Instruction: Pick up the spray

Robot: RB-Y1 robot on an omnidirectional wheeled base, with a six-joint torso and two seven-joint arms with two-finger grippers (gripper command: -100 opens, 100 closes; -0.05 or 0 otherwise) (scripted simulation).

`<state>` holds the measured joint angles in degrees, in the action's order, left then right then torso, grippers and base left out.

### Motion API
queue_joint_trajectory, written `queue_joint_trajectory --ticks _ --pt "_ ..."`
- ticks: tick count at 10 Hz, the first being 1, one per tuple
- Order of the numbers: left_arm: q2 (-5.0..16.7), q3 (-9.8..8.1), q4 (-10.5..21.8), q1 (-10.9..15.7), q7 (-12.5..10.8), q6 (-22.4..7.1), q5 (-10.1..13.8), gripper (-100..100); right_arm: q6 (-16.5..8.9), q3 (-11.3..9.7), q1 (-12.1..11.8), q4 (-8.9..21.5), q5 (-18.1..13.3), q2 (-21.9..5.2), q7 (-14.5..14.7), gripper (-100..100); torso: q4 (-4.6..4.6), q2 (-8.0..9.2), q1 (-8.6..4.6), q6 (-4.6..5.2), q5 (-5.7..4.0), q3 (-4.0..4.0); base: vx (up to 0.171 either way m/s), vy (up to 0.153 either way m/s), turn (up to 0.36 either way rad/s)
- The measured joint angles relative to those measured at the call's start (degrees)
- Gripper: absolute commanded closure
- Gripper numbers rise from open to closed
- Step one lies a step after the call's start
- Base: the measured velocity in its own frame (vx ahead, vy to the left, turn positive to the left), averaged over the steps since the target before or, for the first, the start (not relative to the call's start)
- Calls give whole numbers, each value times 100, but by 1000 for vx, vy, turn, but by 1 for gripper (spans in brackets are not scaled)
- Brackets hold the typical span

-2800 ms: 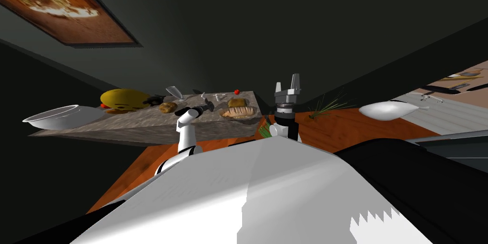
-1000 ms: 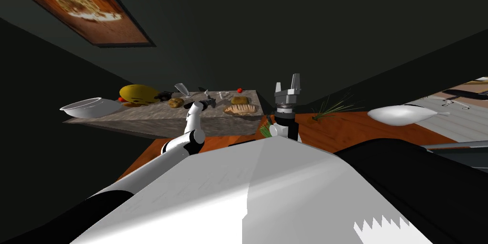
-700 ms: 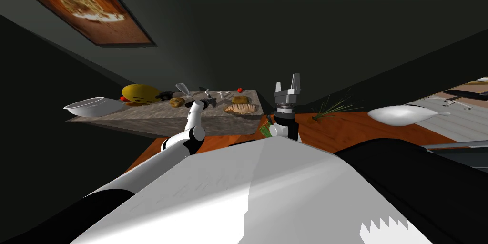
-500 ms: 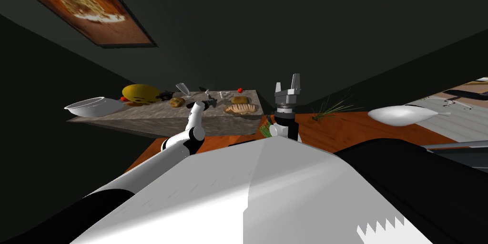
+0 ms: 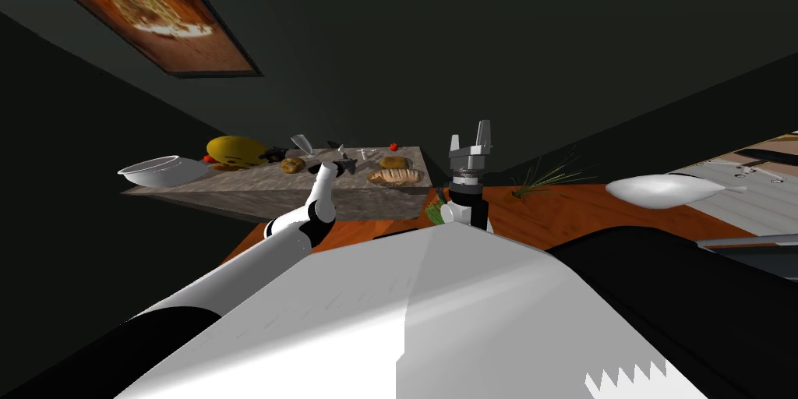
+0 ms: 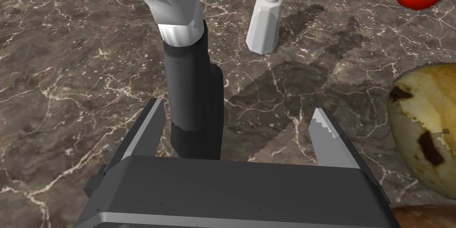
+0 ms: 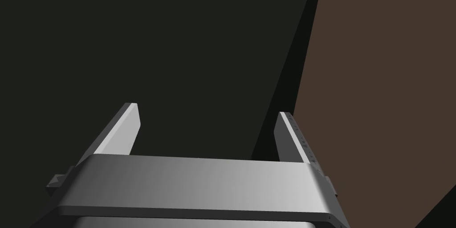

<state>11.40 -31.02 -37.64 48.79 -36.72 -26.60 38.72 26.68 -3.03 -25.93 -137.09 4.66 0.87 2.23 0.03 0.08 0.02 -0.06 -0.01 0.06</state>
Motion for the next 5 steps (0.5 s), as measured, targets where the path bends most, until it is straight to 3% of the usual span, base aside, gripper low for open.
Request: queue_joint_trajectory --ticks 1,2,3,5 --pt "34 0 233 79 45 32 58 -100 0 0 0 0 0 0 0 0 -3 -5 -2 2 1 -4 -44 5 100" --pt "86 -93 505 276 263 182 217 -100 0 0 0 0 0 0 0 0 -2 5 0 1 1 1 -53 14 50" --pt "6 -141 460 377 221 198 -7 -100 0 0 0 0 0 0 0 0 0 10 1 4 1 5 -23 10 -14" --pt "54 -168 763 583 411 268 163 -100 0 0 0 0 0 0 0 0 -2 -2 -3 4 1 -2 0 0 0"
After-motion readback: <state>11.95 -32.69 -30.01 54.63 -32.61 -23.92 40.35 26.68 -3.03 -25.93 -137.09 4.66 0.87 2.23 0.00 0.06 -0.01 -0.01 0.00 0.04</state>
